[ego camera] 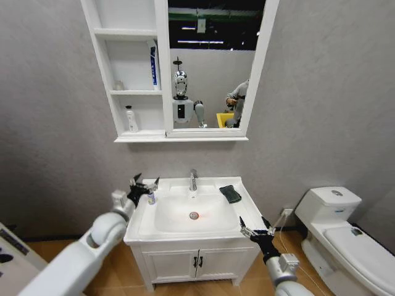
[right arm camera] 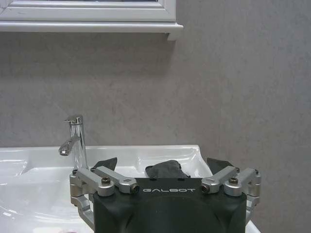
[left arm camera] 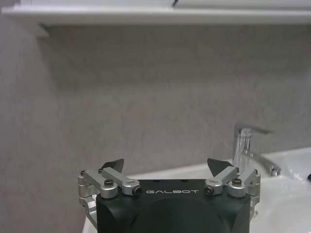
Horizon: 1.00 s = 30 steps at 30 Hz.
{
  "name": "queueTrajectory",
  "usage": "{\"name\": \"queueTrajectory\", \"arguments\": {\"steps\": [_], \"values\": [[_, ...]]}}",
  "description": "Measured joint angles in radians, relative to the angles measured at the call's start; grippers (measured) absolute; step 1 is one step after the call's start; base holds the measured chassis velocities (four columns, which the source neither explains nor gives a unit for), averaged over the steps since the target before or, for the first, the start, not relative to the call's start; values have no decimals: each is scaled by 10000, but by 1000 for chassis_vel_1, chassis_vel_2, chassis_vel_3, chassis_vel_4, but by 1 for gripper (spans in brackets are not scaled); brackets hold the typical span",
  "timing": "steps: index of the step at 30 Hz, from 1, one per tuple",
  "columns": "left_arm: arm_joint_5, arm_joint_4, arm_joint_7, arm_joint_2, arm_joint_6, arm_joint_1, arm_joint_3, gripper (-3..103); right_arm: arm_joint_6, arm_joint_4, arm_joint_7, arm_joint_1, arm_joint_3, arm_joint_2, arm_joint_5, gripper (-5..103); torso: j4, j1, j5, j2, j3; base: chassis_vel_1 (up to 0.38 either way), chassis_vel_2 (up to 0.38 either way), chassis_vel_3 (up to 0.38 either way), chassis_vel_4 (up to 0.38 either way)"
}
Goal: Move facial cleanser and shampoo from washbasin to cabinet, then wipe washbasin with towel.
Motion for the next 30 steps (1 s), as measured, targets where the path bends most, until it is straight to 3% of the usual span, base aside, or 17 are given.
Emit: {"name": "queueTrajectory", "arguments": {"steps": [11,17,25,30], "values": [[926,3664,363,-1869,-791,-1256,148,97,32,-28,10,-29,134,-183,234,100,-4,3,6,0,-1,0,0,0,0],[983,4666,331,-2167,-990,-1649,-2,97,85,-61,9,-70,219,-287,381,100,0,3,4,-1,0,0,0,0,0],[889,5023,333,-2231,-951,-2020,-32,97,147,-68,5,-103,229,-265,389,100,-1,3,5,-1,0,0,0,0,0],[873,5506,477,-2389,-831,-2342,38,82,149,-66,6,-64,291,-301,438,100,-1,3,4,-1,0,0,0,0,0]]}}
